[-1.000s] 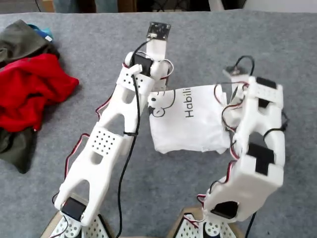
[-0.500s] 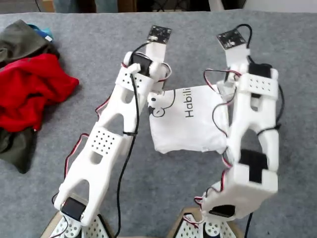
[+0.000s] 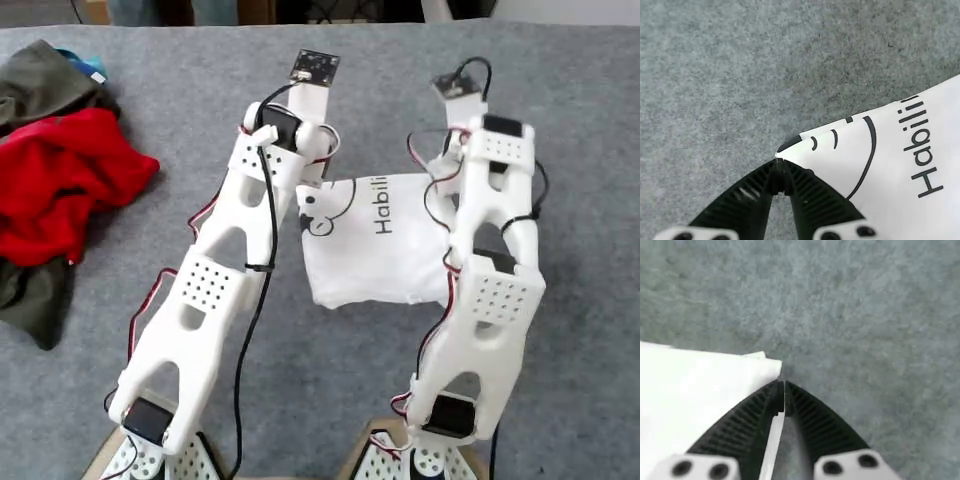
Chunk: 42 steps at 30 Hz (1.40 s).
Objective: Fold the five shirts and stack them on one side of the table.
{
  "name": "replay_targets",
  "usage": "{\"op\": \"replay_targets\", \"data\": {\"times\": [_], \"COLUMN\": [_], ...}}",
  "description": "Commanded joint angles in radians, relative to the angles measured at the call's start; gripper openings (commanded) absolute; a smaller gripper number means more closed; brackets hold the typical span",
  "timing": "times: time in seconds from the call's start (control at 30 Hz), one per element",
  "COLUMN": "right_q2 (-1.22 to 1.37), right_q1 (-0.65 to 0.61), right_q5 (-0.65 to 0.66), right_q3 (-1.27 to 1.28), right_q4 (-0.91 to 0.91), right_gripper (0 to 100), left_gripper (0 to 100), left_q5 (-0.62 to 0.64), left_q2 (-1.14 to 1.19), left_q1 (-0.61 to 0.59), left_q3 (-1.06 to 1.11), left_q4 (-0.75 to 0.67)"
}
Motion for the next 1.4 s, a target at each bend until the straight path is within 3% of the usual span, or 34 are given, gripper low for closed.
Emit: {"op": "replay_targets", "data": {"times": [0.0, 0.23, 0.33, 0.7, 0.9, 1.1, 1.2, 1.27, 1.37], "right_q2": [-0.007, -0.007, -0.050, -0.588, -0.829, -1.013, -1.084, -1.109, -1.115], "right_q1": [0.003, 0.002, 0.034, 0.046, 0.052, 0.052, 0.052, 0.052, 0.044], "right_q5": [-0.006, -0.006, -0.012, 0.035, 0.037, 0.035, 0.026, -0.048, -0.272], "right_q3": [-0.196, -0.512, -0.522, 0.182, 0.512, 0.814, 0.931, 0.978, 1.032], "right_q4": [0.166, 0.502, 0.503, 0.453, 0.388, 0.319, 0.298, 0.299, 0.285], "right_gripper": [1.8, 1.8, 1.5, 1.5, 1.5, 1.5, 3.1, 10.6, 24.7], "left_gripper": [3, 3, 3, 3, 3, 3, 3, 3, 3], "left_q5": [-0.014, -0.014, -0.014, -0.014, -0.051, -0.071, -0.063, -0.061, -0.061], "left_q2": [-0.011, -0.028, -0.083, -0.640, -0.859, -1.073, -1.162, -1.197, -1.200], "left_q1": [-0.012, -0.018, -0.016, -0.015, -0.005, -0.016, -0.012, -0.007, -0.013], "left_q3": [-0.041, -0.041, 0.022, 0.814, 1.231, 1.742, 1.868, 1.851, 1.790], "left_q4": [0.008, 0.014, 0.015, -0.048, -0.270, -0.583, -0.687, -0.686, -0.686]}}
